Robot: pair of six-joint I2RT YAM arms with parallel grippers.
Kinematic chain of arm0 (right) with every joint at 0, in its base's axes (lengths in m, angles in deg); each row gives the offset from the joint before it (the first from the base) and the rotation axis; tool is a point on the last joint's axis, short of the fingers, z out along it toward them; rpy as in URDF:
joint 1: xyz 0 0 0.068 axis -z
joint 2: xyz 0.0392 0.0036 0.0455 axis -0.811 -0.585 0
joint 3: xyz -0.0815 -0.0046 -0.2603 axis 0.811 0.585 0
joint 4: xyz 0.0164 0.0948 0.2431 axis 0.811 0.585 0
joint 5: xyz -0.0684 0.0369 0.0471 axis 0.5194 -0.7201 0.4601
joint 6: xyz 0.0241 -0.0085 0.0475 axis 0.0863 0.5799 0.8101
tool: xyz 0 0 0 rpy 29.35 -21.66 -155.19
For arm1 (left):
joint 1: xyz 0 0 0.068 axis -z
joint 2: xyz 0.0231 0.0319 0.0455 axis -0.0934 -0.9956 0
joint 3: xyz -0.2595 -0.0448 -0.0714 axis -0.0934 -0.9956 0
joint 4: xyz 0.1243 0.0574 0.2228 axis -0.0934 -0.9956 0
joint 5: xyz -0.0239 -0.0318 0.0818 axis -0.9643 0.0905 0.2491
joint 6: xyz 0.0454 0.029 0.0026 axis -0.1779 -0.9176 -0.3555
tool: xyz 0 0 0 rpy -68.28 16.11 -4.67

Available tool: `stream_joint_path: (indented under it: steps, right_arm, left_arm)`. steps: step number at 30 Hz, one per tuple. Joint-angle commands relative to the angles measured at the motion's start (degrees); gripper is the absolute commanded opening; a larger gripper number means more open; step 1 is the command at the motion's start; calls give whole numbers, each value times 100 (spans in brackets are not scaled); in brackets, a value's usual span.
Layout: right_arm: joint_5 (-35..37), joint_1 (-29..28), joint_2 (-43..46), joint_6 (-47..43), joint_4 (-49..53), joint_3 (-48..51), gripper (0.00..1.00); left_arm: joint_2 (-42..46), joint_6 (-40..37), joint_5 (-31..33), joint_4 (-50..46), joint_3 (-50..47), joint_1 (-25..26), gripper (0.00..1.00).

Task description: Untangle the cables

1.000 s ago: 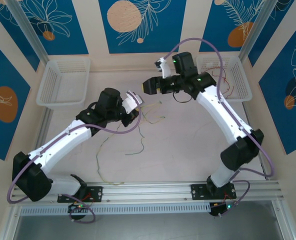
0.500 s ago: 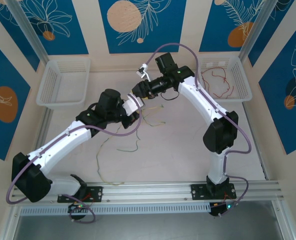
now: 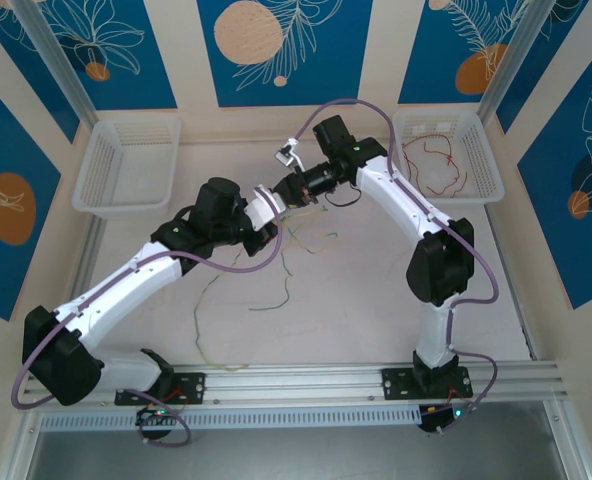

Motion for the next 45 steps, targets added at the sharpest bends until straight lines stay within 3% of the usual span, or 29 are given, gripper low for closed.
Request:
stream_joint_path:
  steps: [1, 9, 13, 16, 18, 21, 26, 33, 45]
  right_arm:
    - [135, 144, 439, 368, -336, 160, 0]
    - [1464, 564, 1567, 1182, -1754, 1348, 0]
    - [1632, 976, 2317, 1607, -2535, 2214, 0]
    - [1318, 952, 2310, 1273, -2089, 2035, 2]
    - [845, 774, 1674, 630, -881, 1266, 38]
    - [662, 552, 804, 476, -29, 577, 42]
    - [447, 315, 391, 885, -67, 301, 66]
    - [-244, 59, 234, 1637, -363, 518, 67]
    - [-1088, -267, 182, 2732, -1786, 808, 70]
  left_arm:
    - [-13, -43, 45, 178, -104, 23, 0]
    - [-117, 3, 116, 266, -273, -18, 0]
    - [-64, 17, 99, 297, -395, -44, 0]
    - [-23, 4, 65, 296, -395, -42, 0]
    - [-10, -67, -152, 349, -385, -43, 0]
    - [-9, -211, -520, 401, -324, -13, 0]
    - [137, -735, -688, 540, -405, 101, 0]
    - [208, -1173, -679, 500, -419, 109, 0]
    - [56, -1083, -712, 454, -386, 112, 0]
